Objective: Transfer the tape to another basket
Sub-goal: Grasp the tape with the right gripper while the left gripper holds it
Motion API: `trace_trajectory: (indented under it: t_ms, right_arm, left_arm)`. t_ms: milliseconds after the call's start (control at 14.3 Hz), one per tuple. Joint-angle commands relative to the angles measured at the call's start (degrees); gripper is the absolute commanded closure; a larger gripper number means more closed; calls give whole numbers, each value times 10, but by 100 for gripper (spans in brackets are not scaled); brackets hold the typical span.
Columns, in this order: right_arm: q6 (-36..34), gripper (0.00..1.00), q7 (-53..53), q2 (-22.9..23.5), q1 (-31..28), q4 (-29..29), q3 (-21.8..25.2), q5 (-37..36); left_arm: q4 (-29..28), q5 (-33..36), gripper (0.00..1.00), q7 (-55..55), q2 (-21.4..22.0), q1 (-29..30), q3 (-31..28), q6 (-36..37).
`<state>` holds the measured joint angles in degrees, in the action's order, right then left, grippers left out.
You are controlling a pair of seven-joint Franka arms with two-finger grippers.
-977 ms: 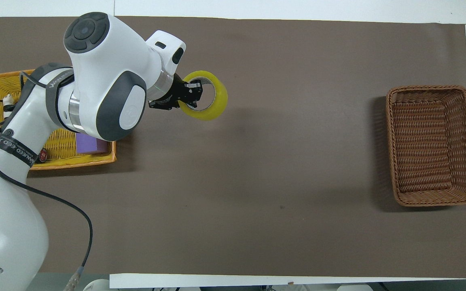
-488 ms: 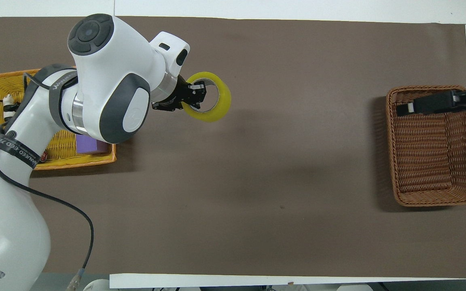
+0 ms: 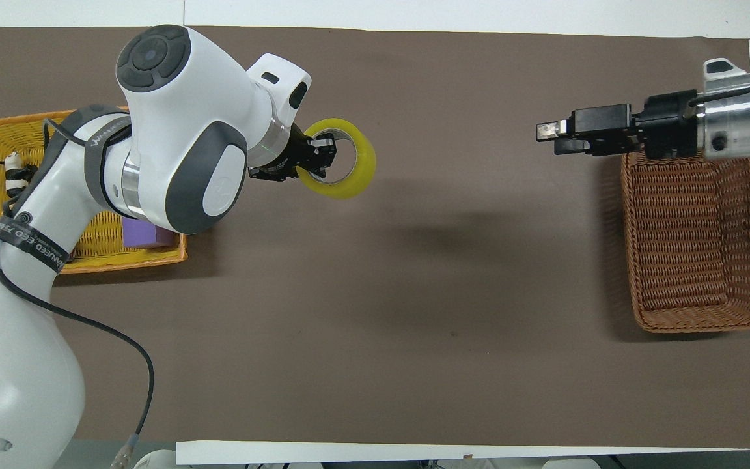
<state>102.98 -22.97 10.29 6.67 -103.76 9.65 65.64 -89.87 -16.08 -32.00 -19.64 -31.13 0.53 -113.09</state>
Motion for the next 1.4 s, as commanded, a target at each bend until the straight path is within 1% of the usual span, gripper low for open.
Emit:
trace_trajectory:
  t_ms: [0,140,279,419,488,907,1186,1256,1326]
  right_arm:
    - [42,1,-25,36,44,-9,0,101]
    - [82,1,-51,62,90,-21,0,153]
    - [131,1,-62,77,138,-28,0,215]
    - [181,1,-56,80,177,-28,0,243]
    - [186,1,-44,79,187,-28,0,262]
    - [209,1,-34,80,215,-28,0,267]
    - [226,11,-37,83,228,-28,0,266]
    - [225,16,-38,83,228,-28,0,266]
    - [226,26,-38,83,228,-28,0,266]
  left_arm:
    - [-11,-8,100,-8,15,-10,-11,-4]
    - [-11,-6,100,-8,15,-10,-11,-2]
    - [-11,-6,100,-8,15,-10,-11,-3]
    - [-11,-5,100,-8,15,-10,-11,0]
    - [-11,-5,100,-8,15,-10,-11,0]
    - [-11,-5,100,-8,15,-10,-11,-1]
    - [-11,-6,100,-8,15,-10,-11,-2]
    - [-11,-6,100,-8,15,-10,-11,-1]
    - [-11,-6,100,-8,15,-10,-11,-1]
